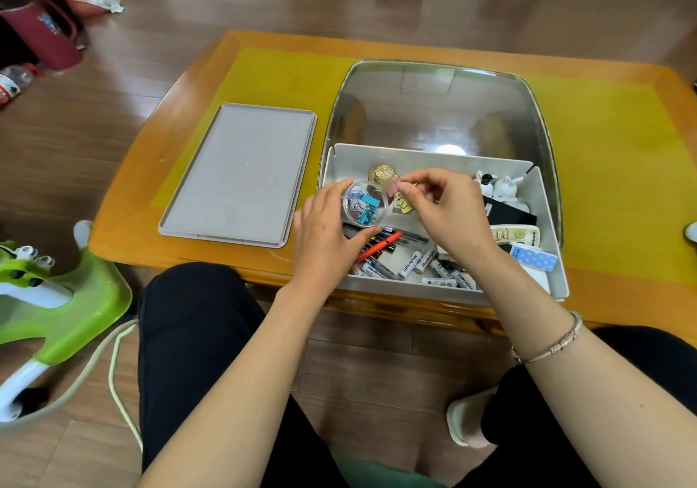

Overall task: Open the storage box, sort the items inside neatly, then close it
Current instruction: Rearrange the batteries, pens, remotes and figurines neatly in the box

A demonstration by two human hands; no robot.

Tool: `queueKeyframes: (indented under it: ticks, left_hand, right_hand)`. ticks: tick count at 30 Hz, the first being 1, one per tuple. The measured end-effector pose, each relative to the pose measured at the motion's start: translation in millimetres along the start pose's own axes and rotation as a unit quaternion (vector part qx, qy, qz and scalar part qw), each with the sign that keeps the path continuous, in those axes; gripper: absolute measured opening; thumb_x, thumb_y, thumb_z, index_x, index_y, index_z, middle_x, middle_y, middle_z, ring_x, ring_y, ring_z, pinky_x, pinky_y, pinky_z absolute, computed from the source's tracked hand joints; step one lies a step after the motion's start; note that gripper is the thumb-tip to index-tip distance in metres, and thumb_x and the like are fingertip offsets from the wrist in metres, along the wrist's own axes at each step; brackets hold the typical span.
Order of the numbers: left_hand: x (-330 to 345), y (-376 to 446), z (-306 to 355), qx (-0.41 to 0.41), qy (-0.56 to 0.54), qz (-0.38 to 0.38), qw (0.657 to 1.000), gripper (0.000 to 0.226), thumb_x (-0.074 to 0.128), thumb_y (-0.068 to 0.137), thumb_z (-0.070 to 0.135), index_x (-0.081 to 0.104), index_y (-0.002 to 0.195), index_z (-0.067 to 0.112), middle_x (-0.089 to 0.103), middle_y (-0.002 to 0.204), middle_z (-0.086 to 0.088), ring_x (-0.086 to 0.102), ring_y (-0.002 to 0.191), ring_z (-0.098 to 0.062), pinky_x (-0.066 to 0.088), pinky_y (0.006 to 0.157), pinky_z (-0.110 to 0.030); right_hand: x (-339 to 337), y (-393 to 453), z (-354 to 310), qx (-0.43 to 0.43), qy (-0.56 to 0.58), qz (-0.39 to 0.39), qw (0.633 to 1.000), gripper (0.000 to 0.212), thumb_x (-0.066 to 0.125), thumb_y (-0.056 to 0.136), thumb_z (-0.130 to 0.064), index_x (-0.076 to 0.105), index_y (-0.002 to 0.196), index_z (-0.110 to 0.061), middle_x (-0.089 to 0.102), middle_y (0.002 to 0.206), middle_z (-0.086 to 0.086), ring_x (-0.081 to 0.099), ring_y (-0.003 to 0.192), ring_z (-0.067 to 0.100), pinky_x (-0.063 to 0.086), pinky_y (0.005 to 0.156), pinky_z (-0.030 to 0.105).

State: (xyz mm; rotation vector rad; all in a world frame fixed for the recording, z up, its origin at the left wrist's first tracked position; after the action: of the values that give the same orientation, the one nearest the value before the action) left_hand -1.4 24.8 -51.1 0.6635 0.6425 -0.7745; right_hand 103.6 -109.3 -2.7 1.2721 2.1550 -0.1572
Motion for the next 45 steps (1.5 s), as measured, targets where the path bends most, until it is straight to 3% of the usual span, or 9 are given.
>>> queueKeyframes:
  ticks: [5,10,17,20,24,28,31,39,45]
  left_hand:
    - [4.0,-0.4,0.2,0.011,0.054,-0.011,0.998,0.077,0.067,0.073,0.062,0.046,0.135,0.022,0.056,0.128,0.004,0.046,0.120,-0.016,0.031,0.099,-0.034]
    - [3.3,-0.9,0.7,0.018,0.043,-0.011,0.999,0.074,0.070,0.073,0.057,0.044,0.136,0.027,0.057,0.128,0.005,0.047,0.121,-0.016,0.028,0.099,-0.032]
    - [6.5,0.4,-2.7,-0.002,0.048,-0.018,0.999,0.074,0.067,0.076,0.059,0.042,0.138,0.026,0.060,0.126,0.003,0.049,0.119,-0.016,0.028,0.099,-0.033]
    - [7.1,1.1,-1.8,-0.006,0.072,-0.025,0.997,0.077,0.049,0.075,0.074,0.048,0.133,0.023,0.064,0.119,0.001,0.052,0.113,-0.017,0.030,0.096,-0.034]
    - [6.6,-0.9,5.0,0.009,0.115,-0.036,0.993,0.097,0.022,0.065,0.089,0.054,0.128,0.023,0.068,0.111,0.001,0.055,0.106,-0.018,0.034,0.091,-0.035]
    - [7.2,0.2,0.5,0.007,0.060,-0.039,0.997,0.072,0.065,0.072,0.066,0.048,0.133,0.030,0.067,0.112,0.005,0.054,0.108,-0.015,0.027,0.091,-0.030]
    - [5.0,0.1,-0.1,0.006,0.043,-0.025,0.999,0.072,0.079,0.070,0.047,0.047,0.133,0.032,0.064,0.114,0.007,0.052,0.109,-0.013,0.022,0.090,-0.026]
    - [2.2,-1.2,0.6,0.008,0.018,-0.018,1.000,0.070,0.080,0.070,0.047,0.049,0.130,0.030,0.064,0.115,0.007,0.054,0.109,-0.013,0.022,0.092,-0.026]
    - [1.6,0.9,-1.1,-0.009,-0.020,-0.040,0.999,0.068,0.075,0.073,0.051,0.046,0.131,0.028,0.061,0.121,0.009,0.050,0.114,-0.011,0.024,0.097,-0.027]
  right_hand:
    - [13.8,1.8,-14.2,-0.037,-0.002,-0.049,0.998,0.011,0.067,0.087,-0.024,0.072,0.080,-0.029,0.066,0.072,0.007,0.047,0.060,0.011,0.044,0.059,0.029]
    - [20.1,5.4,-17.6,-0.035,-0.034,-0.045,0.998,0.013,0.070,0.084,-0.024,0.074,0.095,-0.018,0.061,0.068,-0.007,0.046,0.058,0.002,0.041,0.059,0.013]
    - [3.5,5.1,-6.2,0.018,0.075,0.007,0.997,0.012,0.071,0.084,-0.010,0.068,0.085,-0.022,0.064,0.066,-0.001,0.062,0.057,0.008,0.054,0.060,0.024]
    - [1.0,3.3,-2.0,0.031,0.084,0.009,0.996,0.013,0.067,0.086,-0.007,0.069,0.086,-0.019,0.068,0.072,0.006,0.067,0.069,0.022,0.058,0.065,0.033]
    - [-0.1,1.0,-4.4,0.017,0.089,0.018,0.996,0.016,0.067,0.086,-0.005,0.069,0.087,-0.021,0.067,0.072,-0.002,0.068,0.073,0.019,0.058,0.066,0.027]
    - [4.6,-0.2,-7.6,0.014,0.090,0.001,0.996,0.012,0.069,0.084,-0.006,0.071,0.090,-0.016,0.068,0.076,-0.002,0.067,0.076,0.016,0.058,0.071,0.031]
    - [6.5,-1.9,-12.7,0.004,0.081,-0.007,0.997,0.014,0.070,0.082,-0.006,0.070,0.085,-0.019,0.067,0.075,-0.004,0.065,0.073,0.014,0.058,0.072,0.032]
    - [15.4,-4.7,-19.1,0.000,0.046,-0.032,0.998,0.012,0.072,0.081,-0.007,0.074,0.092,-0.012,0.071,0.080,0.000,0.065,0.069,0.002,0.055,0.071,0.017]
    - [-0.1,0.4,-16.7,-0.023,0.028,0.020,0.999,0.013,0.067,0.086,-0.012,0.072,0.096,-0.018,0.059,0.078,-0.024,0.056,0.070,0.001,0.046,0.064,0.012]
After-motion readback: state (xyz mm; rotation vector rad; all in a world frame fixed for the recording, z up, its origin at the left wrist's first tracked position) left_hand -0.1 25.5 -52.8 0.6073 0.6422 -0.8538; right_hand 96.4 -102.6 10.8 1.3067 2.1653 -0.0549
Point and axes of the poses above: each hand's wrist, its own y-axis towards the middle knuckle, its own x-axis out of the palm, z = x × y, the point moved 7 cm from there along y, towards the middle knuckle
